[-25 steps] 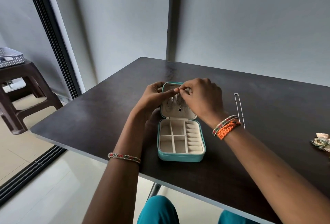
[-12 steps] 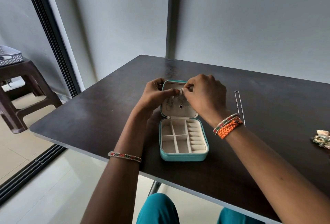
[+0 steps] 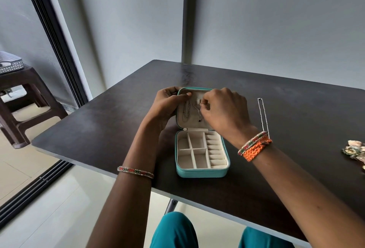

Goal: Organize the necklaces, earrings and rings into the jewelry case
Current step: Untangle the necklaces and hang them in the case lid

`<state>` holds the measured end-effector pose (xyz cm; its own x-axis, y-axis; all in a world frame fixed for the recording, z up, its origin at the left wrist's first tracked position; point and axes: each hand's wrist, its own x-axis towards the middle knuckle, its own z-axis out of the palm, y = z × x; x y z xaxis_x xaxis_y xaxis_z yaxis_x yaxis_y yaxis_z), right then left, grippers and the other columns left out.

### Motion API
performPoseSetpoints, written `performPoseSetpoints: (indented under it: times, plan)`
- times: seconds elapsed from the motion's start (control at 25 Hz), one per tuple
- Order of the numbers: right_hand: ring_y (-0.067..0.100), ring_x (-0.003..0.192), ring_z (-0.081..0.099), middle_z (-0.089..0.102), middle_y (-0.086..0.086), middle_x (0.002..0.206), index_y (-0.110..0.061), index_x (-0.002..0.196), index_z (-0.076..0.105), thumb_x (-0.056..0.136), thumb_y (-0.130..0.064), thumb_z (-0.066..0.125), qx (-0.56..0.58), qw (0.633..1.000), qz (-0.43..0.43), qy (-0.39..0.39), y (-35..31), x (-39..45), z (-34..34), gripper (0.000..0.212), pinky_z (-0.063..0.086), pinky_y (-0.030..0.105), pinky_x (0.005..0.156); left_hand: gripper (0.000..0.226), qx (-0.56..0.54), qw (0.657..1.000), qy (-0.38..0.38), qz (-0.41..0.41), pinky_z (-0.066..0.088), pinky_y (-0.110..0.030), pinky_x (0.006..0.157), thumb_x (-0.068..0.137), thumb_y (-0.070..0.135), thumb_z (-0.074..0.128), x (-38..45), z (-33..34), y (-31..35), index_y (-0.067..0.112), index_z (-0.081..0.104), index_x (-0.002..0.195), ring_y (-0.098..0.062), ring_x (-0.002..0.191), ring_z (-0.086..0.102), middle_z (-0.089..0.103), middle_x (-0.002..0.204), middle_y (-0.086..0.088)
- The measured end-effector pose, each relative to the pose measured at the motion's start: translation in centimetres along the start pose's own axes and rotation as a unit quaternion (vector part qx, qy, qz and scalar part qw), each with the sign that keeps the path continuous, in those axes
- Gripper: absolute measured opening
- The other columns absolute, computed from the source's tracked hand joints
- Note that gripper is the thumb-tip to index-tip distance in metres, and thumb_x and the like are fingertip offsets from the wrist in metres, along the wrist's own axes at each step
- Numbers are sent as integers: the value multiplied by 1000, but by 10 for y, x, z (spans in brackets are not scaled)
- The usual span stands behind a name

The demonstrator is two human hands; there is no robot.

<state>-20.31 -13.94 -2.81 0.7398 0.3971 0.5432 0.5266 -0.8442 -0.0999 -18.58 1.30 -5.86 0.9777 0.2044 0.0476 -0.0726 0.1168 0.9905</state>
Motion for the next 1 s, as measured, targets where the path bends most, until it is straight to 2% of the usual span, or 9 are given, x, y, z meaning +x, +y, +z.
performPoseSetpoints:
  times: [0.16,0.28,0.44,0.56,0.64,0.72,0.84,0.92,1.0]
  plan:
    - [26,77,66,70,3,82,-17,81,69,82,-27,61,71,993,88,-34,0,-7,5,12,47,28,64,14,-12,999,39,9,50,-20,54,84,0,64,-2,3,2,11,65,75,-13,57,57,63,64,-4]
    - [26,72,64,68,4,71,-14,73,70,76,-27,63,138,980,141,-29,-2,-5,7,15,52,30,64,17,-28,998,52,24,50,-23,55,82,-1,65,2,3,8,12,66,71,-12,53,58,64,57,1]
    - [16,52,53,55,-2,51,-8,58,64,75,-26,69,258,937,214,-96,-1,-1,11,25,46,28,57,16,-22,997,62,35,51,-25,57,81,-1,66,1,4,7,12,67,72,-14,55,59,65,60,-1]
    - [5,45,42,50,-3,53,-3,75,70,83,-22,68,298,914,229,-154,1,0,3,21,35,14,41,14,-19,997,66,31,50,-29,62,81,0,66,2,3,6,12,68,74,-17,59,59,64,65,-4]
    - [4,45,42,50,-4,53,-5,79,72,86,-24,66,281,917,219,-181,5,0,-3,20,33,14,39,14,-16,998,57,28,51,-29,63,82,1,66,2,3,6,13,67,74,-16,59,59,64,65,-4]
    - [6,49,48,56,-4,56,-11,76,73,85,-25,66,244,934,199,-166,8,-1,-4,18,35,17,46,14,-14,998,51,28,51,-28,62,82,2,65,2,3,6,13,67,75,-15,59,59,64,65,-3]
    - [14,59,57,65,-3,66,-18,71,70,82,-25,64,189,968,157,-55,9,-3,-2,14,40,21,59,10,-14,998,46,30,50,-27,61,79,5,69,2,3,5,14,67,75,-15,60,59,64,66,-3]
    - [8,49,47,56,-10,54,-18,73,68,83,-24,62,201,972,118,-19,6,-4,-1,13,37,21,57,10,-15,999,40,33,50,-27,60,79,5,69,2,3,5,14,66,75,-16,60,59,64,66,-3]
    - [3,46,41,46,-15,49,-18,78,70,83,-21,60,212,973,88,-21,2,-6,2,11,37,21,57,11,-9,998,40,37,49,-28,62,83,4,66,2,3,5,13,65,77,-19,63,58,64,69,-5]
